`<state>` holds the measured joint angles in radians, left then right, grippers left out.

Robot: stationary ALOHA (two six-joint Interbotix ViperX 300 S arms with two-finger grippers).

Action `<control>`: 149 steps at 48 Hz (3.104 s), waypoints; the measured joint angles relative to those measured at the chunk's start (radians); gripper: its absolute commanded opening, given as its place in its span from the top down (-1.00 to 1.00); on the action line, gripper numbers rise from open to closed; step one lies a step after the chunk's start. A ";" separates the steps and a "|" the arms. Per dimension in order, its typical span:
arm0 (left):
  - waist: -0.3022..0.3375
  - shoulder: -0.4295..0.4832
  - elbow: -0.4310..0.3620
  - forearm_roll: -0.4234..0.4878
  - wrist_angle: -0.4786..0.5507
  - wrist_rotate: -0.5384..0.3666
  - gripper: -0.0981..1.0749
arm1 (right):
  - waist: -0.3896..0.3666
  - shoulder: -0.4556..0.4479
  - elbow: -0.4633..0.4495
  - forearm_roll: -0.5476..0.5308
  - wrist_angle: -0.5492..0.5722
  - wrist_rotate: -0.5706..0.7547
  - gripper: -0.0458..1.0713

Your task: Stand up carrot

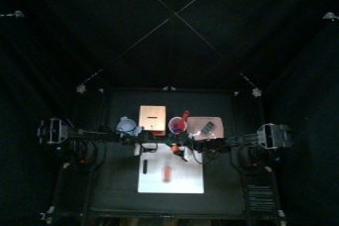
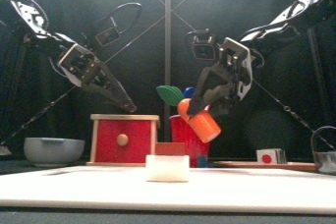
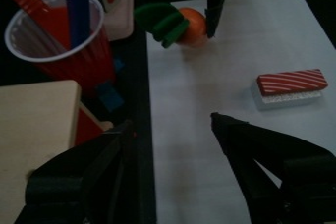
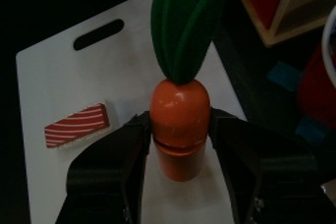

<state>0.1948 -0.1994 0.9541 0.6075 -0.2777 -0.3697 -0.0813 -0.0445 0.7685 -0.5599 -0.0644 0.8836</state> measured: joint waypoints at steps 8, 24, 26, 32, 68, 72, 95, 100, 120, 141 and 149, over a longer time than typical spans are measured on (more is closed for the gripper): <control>-0.014 -0.035 -0.032 0.035 0.021 0.002 -0.84 | 0.000 0.002 0.000 0.020 -0.002 0.000 -0.14; -0.032 -0.023 -0.109 0.146 0.046 0.000 -0.84 | 0.000 0.005 0.000 0.028 -0.002 0.000 -0.14; -0.035 -0.015 -0.123 0.167 0.057 0.002 -0.84 | 0.000 0.003 0.000 0.028 -0.002 0.003 -0.14; -0.043 0.009 -0.160 0.229 0.080 0.002 -0.84 | 0.000 0.006 0.000 0.028 -0.002 0.006 -0.14; -0.097 0.140 -0.275 0.396 0.206 0.032 -0.83 | 0.002 0.008 0.000 0.055 0.000 0.006 -0.14; -0.097 0.149 -0.287 0.399 0.206 0.044 -0.83 | 0.002 0.011 0.000 0.058 0.000 0.006 -0.14; -0.091 0.187 -0.311 0.391 0.206 0.061 -0.80 | 0.002 0.012 0.000 0.060 -0.002 0.006 -0.14; -0.091 0.192 -0.313 0.393 0.207 0.063 -0.79 | 0.002 0.014 0.000 0.060 -0.002 0.006 -0.14; -0.091 0.193 -0.314 0.393 0.204 0.063 -0.77 | 0.002 0.014 0.002 0.060 0.000 0.006 -0.14; -0.091 0.193 -0.319 0.393 0.201 0.063 -0.31 | 0.002 0.014 0.002 0.063 0.000 0.006 -0.14; -0.091 0.193 -0.321 0.397 0.201 0.063 -0.29 | 0.002 0.014 0.002 0.061 0.000 0.006 -0.14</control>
<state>0.1043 -0.0061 0.6335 1.0048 -0.0767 -0.3068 -0.0798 -0.0307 0.7701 -0.4985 -0.0644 0.8897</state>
